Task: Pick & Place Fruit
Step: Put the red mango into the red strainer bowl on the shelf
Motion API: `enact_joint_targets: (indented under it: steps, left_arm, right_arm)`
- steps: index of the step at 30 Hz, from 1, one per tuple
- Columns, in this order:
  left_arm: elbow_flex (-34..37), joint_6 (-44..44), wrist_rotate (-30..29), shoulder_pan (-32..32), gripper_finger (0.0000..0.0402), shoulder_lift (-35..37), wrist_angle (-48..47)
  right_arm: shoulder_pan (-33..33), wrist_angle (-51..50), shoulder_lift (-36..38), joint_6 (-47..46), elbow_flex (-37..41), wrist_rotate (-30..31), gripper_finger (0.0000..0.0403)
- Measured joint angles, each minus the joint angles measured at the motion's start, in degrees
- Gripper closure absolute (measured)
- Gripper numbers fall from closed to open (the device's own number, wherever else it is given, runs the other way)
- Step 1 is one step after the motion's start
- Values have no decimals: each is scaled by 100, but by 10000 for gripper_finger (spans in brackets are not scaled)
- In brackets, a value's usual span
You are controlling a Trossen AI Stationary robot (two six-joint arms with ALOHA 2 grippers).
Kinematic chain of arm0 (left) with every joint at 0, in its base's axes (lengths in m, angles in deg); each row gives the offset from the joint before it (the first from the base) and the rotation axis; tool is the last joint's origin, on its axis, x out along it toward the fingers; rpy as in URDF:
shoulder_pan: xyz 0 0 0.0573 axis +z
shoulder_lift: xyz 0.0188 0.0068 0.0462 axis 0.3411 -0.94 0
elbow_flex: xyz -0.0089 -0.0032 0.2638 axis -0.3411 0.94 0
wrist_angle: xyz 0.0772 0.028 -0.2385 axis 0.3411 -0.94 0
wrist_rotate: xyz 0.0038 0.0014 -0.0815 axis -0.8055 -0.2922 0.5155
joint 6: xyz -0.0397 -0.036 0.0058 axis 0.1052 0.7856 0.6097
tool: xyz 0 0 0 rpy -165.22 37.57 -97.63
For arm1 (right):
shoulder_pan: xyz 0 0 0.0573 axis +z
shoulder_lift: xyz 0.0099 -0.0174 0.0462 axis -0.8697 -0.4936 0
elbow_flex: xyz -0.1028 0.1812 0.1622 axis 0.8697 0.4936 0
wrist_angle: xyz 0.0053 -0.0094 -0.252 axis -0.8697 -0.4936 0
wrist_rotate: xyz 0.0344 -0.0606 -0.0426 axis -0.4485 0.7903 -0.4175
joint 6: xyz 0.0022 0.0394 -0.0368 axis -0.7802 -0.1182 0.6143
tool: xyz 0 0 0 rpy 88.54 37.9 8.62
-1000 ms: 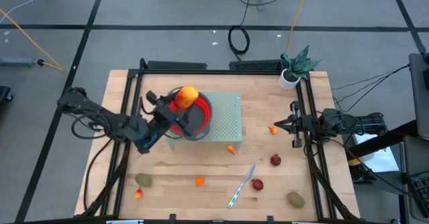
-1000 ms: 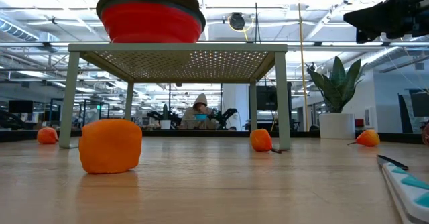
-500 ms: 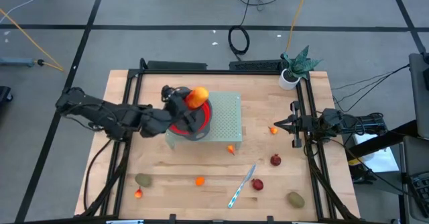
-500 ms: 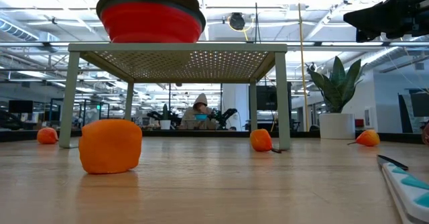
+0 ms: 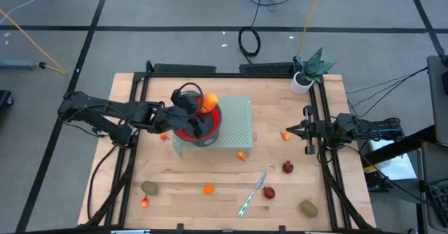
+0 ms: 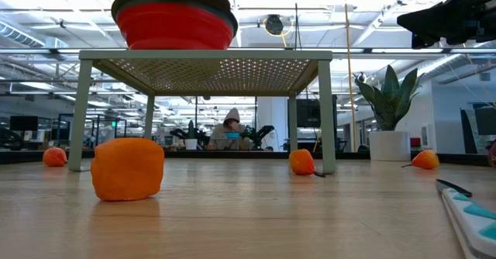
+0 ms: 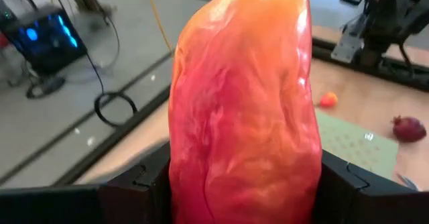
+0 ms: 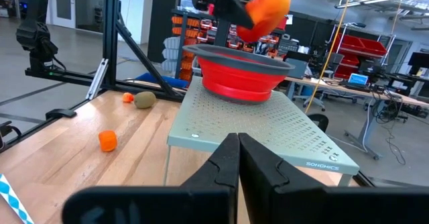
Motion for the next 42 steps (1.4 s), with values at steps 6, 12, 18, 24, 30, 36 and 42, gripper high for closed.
enact_joint_targets:
  steps: [6,12,18,24,30,36,42]
  left_arm:
    - [-406,720,443,131,172,-16,-1139]
    - [-1087,1556,565,260,172,-31,-2128]
    - [-1290,1874,1042,380,172,-33,-2394]
    - [-1290,2119,1198,421,172,-33,-2628]
    - [-1290,2209,1316,420,172,-33,-2676]
    - [-1292,2501,1826,488,172,-174,-2689]
    - [-1292,2524,2352,620,172,-450,-2710]
  right_arm:
    - [2,0,0,1,0,0,403]
    - [1,0,-1,3,0,0,403]
    - [1,0,-1,3,0,0,403]
    - [2,0,-2,5,0,0,403]
    - [2,0,-1,5,0,0,403]
    - [2,0,0,5,0,0,403]
    - [2,0,-2,5,0,0,403]
